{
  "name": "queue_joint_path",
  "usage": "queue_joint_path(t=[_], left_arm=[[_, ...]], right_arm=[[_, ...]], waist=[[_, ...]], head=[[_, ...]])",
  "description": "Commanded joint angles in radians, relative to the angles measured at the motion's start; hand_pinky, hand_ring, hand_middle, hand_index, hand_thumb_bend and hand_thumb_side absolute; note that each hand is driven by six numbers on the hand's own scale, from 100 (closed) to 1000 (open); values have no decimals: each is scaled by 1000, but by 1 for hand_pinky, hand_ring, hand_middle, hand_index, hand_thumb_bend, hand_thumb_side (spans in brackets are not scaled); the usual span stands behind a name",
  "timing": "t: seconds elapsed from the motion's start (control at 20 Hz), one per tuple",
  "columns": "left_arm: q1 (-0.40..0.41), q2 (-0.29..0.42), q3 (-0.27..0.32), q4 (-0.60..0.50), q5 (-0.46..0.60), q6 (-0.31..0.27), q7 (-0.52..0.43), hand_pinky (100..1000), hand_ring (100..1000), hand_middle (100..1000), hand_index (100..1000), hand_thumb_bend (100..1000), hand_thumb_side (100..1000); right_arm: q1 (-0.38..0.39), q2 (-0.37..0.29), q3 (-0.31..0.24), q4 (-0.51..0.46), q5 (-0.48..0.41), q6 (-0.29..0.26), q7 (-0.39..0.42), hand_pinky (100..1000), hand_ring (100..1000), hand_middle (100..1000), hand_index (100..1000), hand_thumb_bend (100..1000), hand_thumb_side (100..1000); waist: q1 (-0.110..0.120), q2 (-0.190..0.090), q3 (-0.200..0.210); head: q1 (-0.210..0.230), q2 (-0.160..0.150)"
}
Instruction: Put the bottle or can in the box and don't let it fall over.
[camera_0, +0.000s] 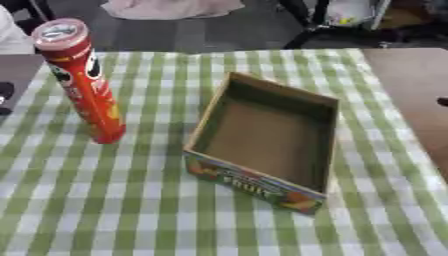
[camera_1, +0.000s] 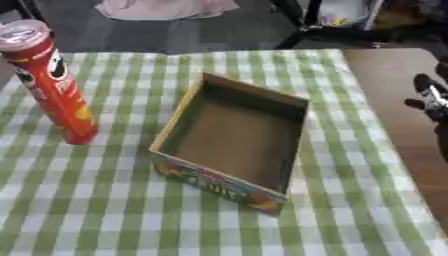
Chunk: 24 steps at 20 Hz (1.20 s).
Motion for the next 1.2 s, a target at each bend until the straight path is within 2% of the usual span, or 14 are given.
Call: queue_joint_path(t=[0.05, 0.55, 1.0, 1.2], left_arm=[[-38, 12, -5, 20, -15, 4, -14, 1000, 773, 1000, 916, 369, 758], [-116, -14, -13, 121, -32, 11, -26, 1000, 785, 1000, 919, 376, 760], [-158, -3, -22, 161, -68, -28, -91, 1000, 820, 1000, 932, 407, 770], [-171, -4, -21, 172, -88, -55, -126, 1000, 828, 1000, 938, 391, 731]], right_arm=[[-8, -19, -4, -13, 5, 5, 1, 697, 1000, 1000, 903, 370, 281], [-11, -13, 0, -12, 7, 7, 4, 696, 1000, 1000, 903, 370, 281], [-21, -7, 4, -11, 8, 9, 9, 696, 1000, 1000, 904, 371, 280], [-25, -2, 6, -10, 10, 11, 11, 696, 1000, 1000, 904, 371, 280]], waist=[[1, -21, -3], [-1, -15, -8], [-5, -2, -10], [-7, 2, -11]], head=[[2, -12], [13, -13], [23, -15], [24, -20]])
